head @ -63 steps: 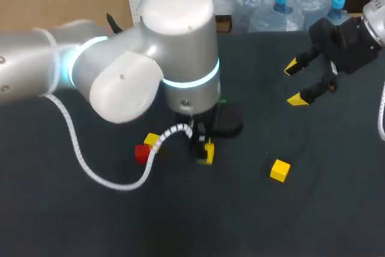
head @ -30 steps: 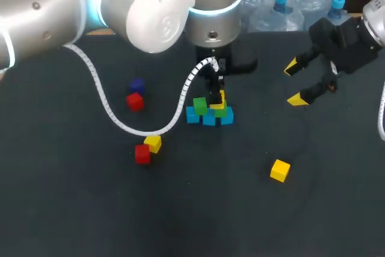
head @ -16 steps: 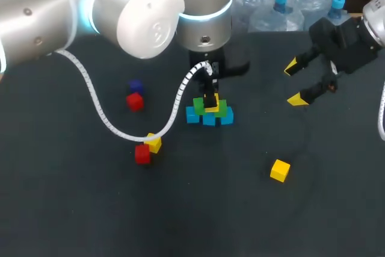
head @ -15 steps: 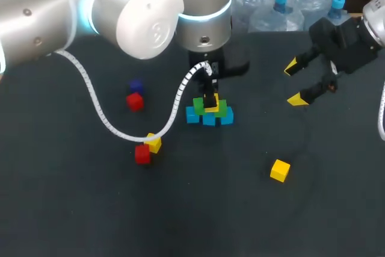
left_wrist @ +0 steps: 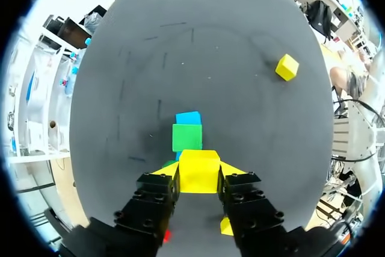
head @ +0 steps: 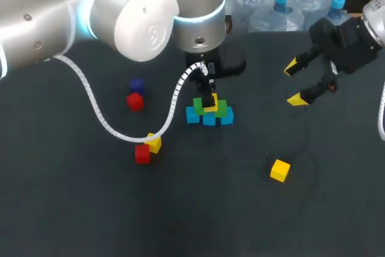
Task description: Place the blue cubes, place green cubes on the blue cubes, place the yellow cubes on the green cubes, then place the red cubes on the yellow cubes, and place purple cube on the red cubes.
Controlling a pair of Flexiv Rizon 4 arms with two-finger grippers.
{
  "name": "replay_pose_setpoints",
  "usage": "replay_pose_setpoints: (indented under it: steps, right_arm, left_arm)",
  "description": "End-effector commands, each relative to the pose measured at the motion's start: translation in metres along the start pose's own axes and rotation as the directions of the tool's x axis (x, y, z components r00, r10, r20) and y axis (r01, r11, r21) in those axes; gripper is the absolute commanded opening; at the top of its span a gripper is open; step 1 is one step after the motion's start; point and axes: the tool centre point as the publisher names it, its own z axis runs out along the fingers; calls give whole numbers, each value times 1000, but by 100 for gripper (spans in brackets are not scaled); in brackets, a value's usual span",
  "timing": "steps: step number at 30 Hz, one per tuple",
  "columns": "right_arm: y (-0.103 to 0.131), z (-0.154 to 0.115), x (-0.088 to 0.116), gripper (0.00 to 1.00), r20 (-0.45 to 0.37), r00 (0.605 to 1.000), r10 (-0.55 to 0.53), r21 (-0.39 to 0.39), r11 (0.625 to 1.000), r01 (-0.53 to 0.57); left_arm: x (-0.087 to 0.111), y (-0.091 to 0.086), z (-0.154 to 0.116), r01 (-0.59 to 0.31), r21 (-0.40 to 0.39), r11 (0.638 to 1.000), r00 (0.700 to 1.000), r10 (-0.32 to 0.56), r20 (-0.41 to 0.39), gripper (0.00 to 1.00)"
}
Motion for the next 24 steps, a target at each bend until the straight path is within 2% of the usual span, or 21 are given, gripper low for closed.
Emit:
replay_pose_setpoints:
  steps: [1, 12, 24]
  right_arm:
    - [0, 0, 0, 100, 2, 1000, -1, 0, 1000, 1]
    - [0, 0, 0, 100, 2, 1000, -1, 0, 1000, 1]
    - [0, 0, 0, 100, 2, 1000, -1, 0, 1000, 1]
  left_arm:
    - [-5, 6, -1, -5, 10, 1000, 1000, 5, -9, 0]
    - [-7, 9, 2, -6, 13, 1000, 1000, 6, -4, 0]
    - [-1, 8, 5, 12, 17, 1000, 1000, -11, -2, 0]
